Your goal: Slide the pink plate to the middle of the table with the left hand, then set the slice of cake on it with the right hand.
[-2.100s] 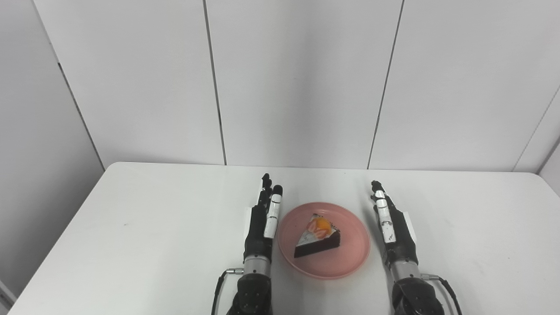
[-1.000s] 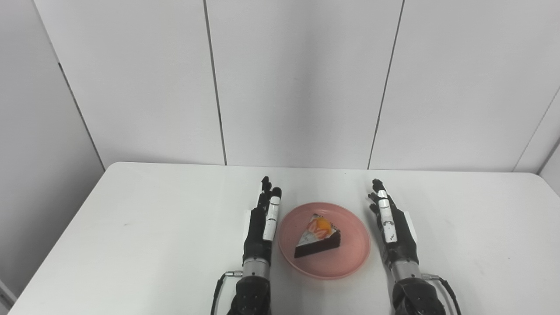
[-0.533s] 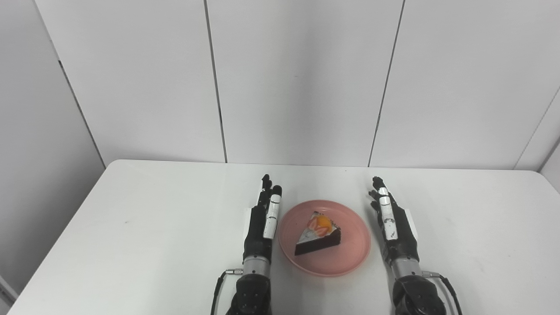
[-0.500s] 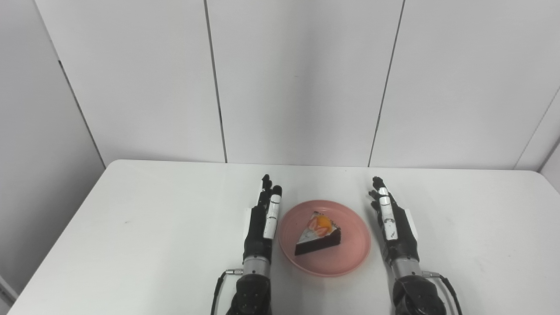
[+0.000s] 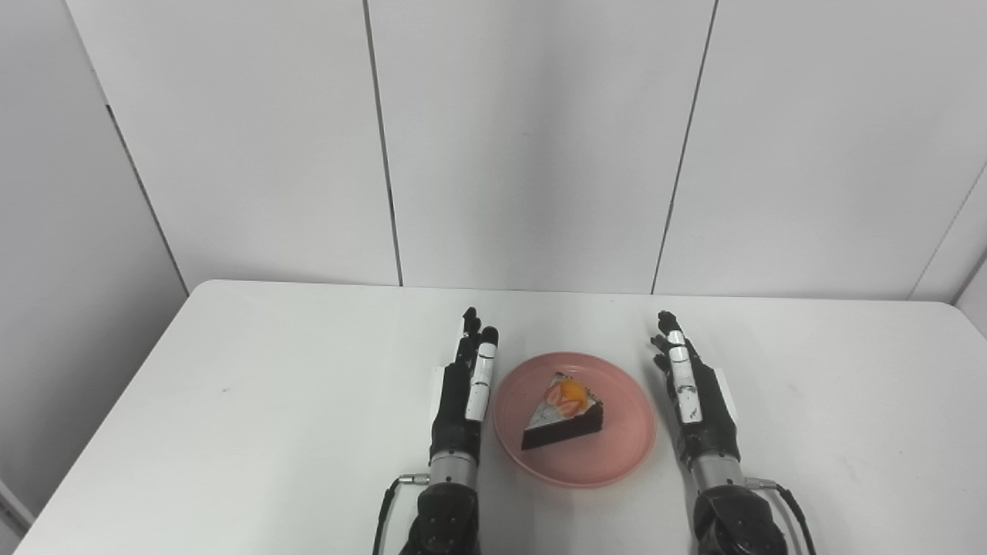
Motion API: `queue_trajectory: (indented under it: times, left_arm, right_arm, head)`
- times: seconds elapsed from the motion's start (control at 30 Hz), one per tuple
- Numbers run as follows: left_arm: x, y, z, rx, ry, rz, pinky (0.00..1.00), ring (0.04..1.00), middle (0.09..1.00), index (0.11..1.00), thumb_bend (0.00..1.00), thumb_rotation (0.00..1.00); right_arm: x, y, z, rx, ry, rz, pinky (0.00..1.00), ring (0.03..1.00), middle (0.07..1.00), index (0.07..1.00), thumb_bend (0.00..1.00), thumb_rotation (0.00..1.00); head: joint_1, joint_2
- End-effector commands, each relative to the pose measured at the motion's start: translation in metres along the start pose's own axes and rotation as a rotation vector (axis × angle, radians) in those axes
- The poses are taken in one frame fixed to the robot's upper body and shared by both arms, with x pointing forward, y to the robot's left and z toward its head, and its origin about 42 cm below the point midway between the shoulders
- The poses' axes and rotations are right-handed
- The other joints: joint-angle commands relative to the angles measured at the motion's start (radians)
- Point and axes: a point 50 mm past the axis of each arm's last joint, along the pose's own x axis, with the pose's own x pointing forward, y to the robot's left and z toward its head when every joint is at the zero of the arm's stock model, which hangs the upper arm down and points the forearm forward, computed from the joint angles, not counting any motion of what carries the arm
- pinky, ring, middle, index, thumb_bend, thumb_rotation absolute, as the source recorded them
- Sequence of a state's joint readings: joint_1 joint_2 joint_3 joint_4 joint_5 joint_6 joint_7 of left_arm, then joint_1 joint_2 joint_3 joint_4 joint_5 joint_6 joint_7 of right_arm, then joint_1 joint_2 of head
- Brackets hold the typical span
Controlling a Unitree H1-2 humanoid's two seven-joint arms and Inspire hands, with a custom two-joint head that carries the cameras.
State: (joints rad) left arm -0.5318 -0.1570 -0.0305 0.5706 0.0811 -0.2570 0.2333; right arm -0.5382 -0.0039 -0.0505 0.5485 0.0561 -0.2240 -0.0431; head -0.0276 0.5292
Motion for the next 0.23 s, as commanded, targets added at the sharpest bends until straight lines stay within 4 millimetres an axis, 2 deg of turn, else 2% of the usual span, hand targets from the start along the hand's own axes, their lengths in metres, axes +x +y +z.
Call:
queue_trajectory:
  times: [0.0,0.2]
  left_arm:
    - [-0.0052,0.0014,-0.0055,0.003,0.004,-0.003,1.00,1.000,1.000,1.000,0.69,1.00]
    - [-0.0059,0.0020,-0.0061,0.003,0.011,-0.005,1.00,1.000,1.000,1.000,0.68,1.00]
  right_arm:
    - [-0.0109,-0.0019,-0.0117,0.009,0.012,-0.003,0.97,0.944,0.950,0.921,0.80,1.00]
    - [-0.0107,-0.0011,-0.0110,0.011,0.017,-0.011,0.95,0.941,0.956,0.915,0.81,1.00]
  head:
    - [0.001,0.001]
    - [0.001,0.001]
